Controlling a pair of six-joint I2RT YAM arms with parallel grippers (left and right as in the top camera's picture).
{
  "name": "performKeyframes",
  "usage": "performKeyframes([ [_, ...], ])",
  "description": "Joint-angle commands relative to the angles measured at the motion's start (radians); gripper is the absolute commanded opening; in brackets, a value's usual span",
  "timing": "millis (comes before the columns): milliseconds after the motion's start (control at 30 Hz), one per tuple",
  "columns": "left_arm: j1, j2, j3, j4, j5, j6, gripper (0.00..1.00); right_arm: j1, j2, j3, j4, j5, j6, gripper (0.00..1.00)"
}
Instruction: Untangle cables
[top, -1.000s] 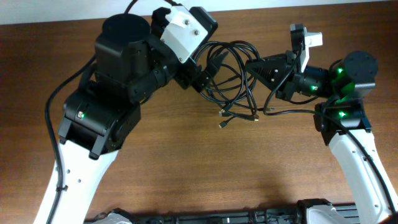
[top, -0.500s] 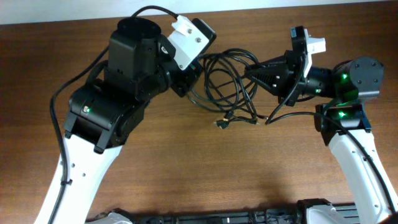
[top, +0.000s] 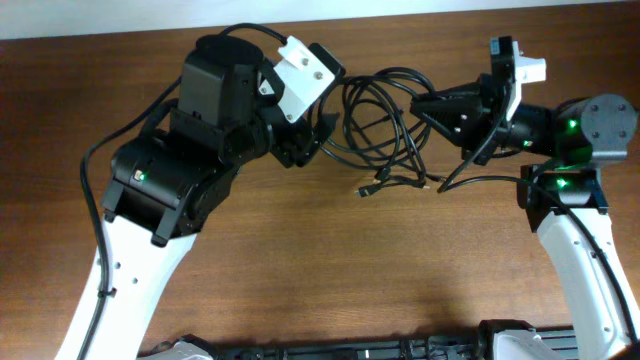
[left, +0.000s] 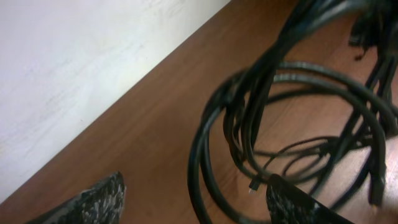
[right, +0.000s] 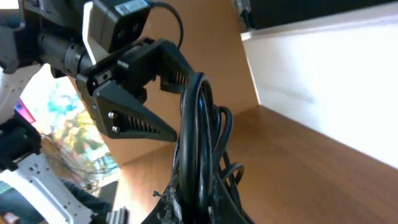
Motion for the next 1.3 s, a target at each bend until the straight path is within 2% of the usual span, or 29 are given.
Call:
performKeyframes([
  [0,0.003,0.002,0.01,-0.003,-0.003,-0.051,0.7,-0.009,-0.006,0.006,0.049,-0.01,0.002,0.04],
  [67,0.003,0.011,0.01,-0.003,0.034,-0.056,0.66,-0.009,-0.006,0.006,0.103,-0.03,0.025,0.04],
  [100,0.003,0.019,0.01,-0.002,0.05,-0.056,0.59,-0.008,-0.006,0.006,0.14,-0.046,0.043,0.04],
  [133,0.003,0.026,0.01,-0.002,0.058,-0.056,0.45,-0.008,-0.007,0.006,0.177,-0.058,0.055,0.04],
  [167,0.003,0.033,0.01,0.006,0.085,-0.056,0.01,-0.008,-0.006,0.006,0.176,-0.058,0.055,0.04],
  [333,0.003,0.033,0.01,0.027,0.066,-0.057,0.0,-0.011,-0.006,0.006,0.175,-0.058,0.054,0.04],
  [400,0.003,0.033,0.01,0.027,-0.007,-0.089,0.0,-0.025,-0.006,0.006,0.156,-0.056,0.055,0.04],
  [500,0.003,0.033,0.01,0.036,-0.155,-0.201,0.0,-0.068,-0.005,0.006,0.088,-0.05,0.054,0.04],
  [567,0.003,0.033,0.01,0.05,-0.311,-0.348,0.0,-0.095,-0.005,0.006,0.063,-0.053,0.055,0.04],
  [633,0.003,0.033,0.01,0.054,-0.401,-0.46,0.0,-0.113,-0.005,0.006,0.05,-0.055,0.055,0.04],
  [700,0.003,0.033,0.01,0.063,-0.41,-0.546,0.0,-0.116,-0.005,0.006,0.04,-0.055,0.055,0.04],
  [833,0.003,0.033,0.01,0.088,-0.411,-0.829,0.0,-0.116,-0.005,0.006,0.04,-0.055,0.055,0.04],
  [967,0.003,0.033,0.01,0.104,-0.41,-1.016,0.0,-0.116,-0.005,0.006,0.005,-0.059,0.053,0.04],
  [1133,0.003,0.033,0.01,0.101,-0.41,-1.398,0.0,-0.116,-0.005,0.006,-0.014,-0.082,0.054,0.04],
  [1267,0.003,0.033,0.01,0.108,-0.411,-1.611,0.0,-0.116,-0.005,0.006,-0.02,-0.108,0.054,0.04],
])
